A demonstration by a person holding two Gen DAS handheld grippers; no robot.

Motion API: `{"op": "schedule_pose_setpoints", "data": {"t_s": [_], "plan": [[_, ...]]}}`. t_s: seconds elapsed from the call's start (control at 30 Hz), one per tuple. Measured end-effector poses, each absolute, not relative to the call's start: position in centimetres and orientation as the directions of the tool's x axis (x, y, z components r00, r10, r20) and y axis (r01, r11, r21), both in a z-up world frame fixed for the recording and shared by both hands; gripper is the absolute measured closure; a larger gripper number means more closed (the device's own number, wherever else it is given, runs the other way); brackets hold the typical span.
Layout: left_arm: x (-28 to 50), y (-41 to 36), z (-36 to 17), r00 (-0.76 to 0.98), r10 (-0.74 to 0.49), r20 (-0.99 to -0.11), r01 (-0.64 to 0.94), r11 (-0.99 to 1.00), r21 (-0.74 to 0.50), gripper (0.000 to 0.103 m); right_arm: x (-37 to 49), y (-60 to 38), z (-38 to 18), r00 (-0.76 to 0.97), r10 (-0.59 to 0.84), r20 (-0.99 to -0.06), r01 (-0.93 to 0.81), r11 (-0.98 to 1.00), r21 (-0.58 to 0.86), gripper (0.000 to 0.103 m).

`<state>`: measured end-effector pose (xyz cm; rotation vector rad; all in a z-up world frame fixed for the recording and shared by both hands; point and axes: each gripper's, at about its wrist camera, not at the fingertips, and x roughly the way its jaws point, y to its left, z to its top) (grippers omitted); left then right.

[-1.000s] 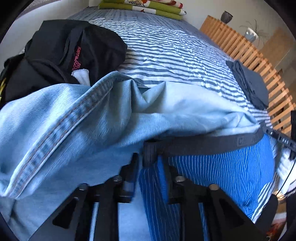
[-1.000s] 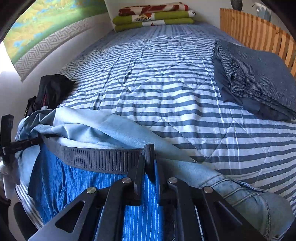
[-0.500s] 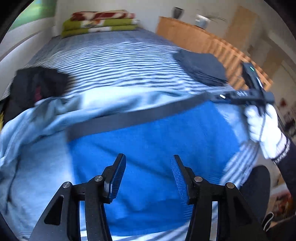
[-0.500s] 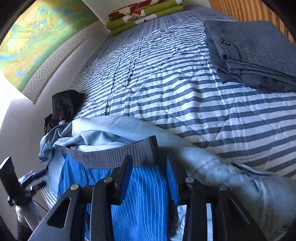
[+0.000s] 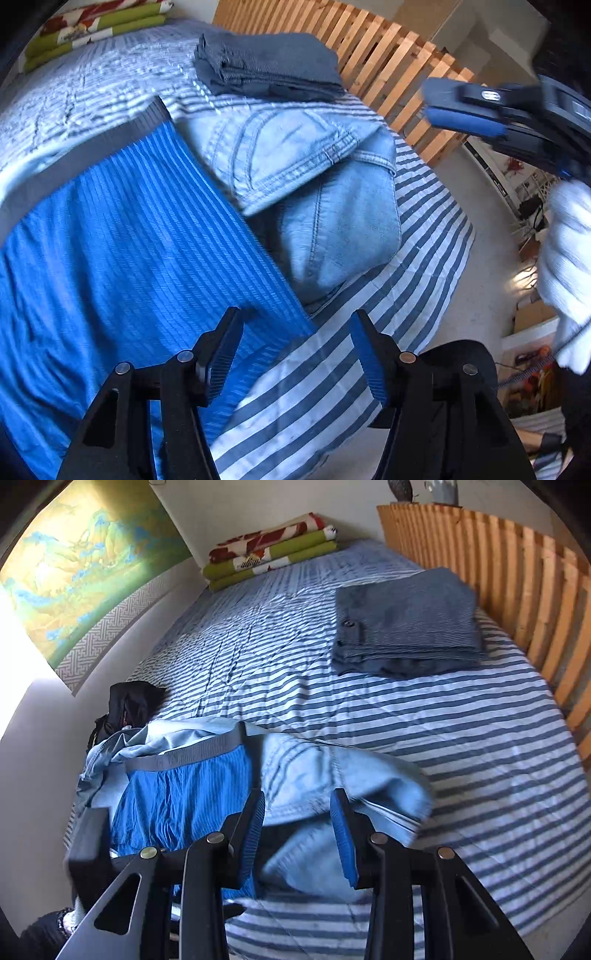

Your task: Organize objects

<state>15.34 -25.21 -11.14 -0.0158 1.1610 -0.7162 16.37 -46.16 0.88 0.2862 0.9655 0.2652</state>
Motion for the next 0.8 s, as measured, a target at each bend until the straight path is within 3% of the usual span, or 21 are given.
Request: {"op": "schedule_pose_setpoints", "data": {"t_s": [0.13,0.17,0.23,0.33,0.5,0.8], "plan": [[15.1,-27.0,-12.2,0.213,-0.477,-0.853,0.495,0.805,-0.326,0.042,15.0,-47.9,1.1,0.558,0.347,-0.754,-0.083,0.927,0.365,0.069],[15.1,-27.1,-12.3,0.213,-0.477,-0.853,0.49,0.807,-0.329,0.046,14.8,-48.1,1.1,0.561,0.346,-0.752,-0.084,0.927,0.364,0.069],[15.4,-26.9,-12.4,0.223,-0.458,-0.861,0.476,0.822,-0.314,0.072,14.8,-48.4,0.9,0.563,0.353,-0.747,-0.082,0.924,0.374,0.069],[16.4,-25.7,-12.5,0.192,-0.501,-0.844,0.45,0.809,-0.378,0.092,15.3,-48.3,0.5,0.56,0.383,-0.735,-0.083,0.908,0.41,0.069],[15.9,-23.5,-11.6,0.202,-0.521,-0.829,0.444,0.803,-0.397,0.097,18.5,-45.3,-0.5,0.536,0.445,-0.718,-0.121,0.882,0.456,0.069],[14.2,-20.2,-8.6,0.232,-0.576,-0.784,0.442,0.78,-0.442,0.097,26.8,-37.1,-4.3,0.428,0.413,-0.804,-0.146,0.909,0.389,0.067]]}}
